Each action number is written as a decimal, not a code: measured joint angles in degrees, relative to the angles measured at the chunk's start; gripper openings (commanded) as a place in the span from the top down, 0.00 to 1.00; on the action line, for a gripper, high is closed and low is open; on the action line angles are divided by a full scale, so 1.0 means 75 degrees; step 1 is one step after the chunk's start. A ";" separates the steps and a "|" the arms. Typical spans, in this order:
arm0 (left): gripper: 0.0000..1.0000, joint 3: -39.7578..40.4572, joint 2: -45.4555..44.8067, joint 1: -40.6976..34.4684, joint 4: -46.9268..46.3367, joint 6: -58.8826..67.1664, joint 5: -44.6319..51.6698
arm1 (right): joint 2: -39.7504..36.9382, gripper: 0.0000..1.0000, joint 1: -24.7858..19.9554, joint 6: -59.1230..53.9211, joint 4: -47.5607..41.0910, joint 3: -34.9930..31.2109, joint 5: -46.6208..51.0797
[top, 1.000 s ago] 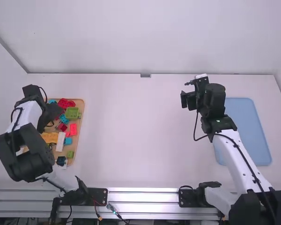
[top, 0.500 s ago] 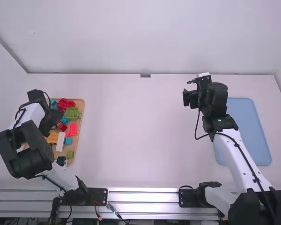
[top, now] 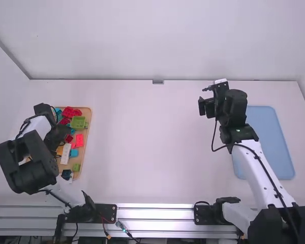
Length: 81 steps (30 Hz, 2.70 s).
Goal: Assemble lego blocks to make yellow taxi
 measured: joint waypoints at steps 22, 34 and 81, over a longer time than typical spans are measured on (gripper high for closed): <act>0.02 -0.0609 0.0003 0.0466 0.0871 -0.0595 -0.0032 | 0.0000 0.01 0.0000 -0.0385 -0.0108 0.0000 -0.0003; 0.16 -0.1431 0.0009 0.0530 0.1953 -0.0595 -0.0035 | 0.0003 0.01 0.0000 -0.0388 -0.0108 0.0000 0.0000; 0.98 0.1405 -0.0504 -0.7105 -0.0629 1.0451 0.3171 | 0.0000 0.01 0.0000 0.0023 -0.0618 0.0006 -0.0035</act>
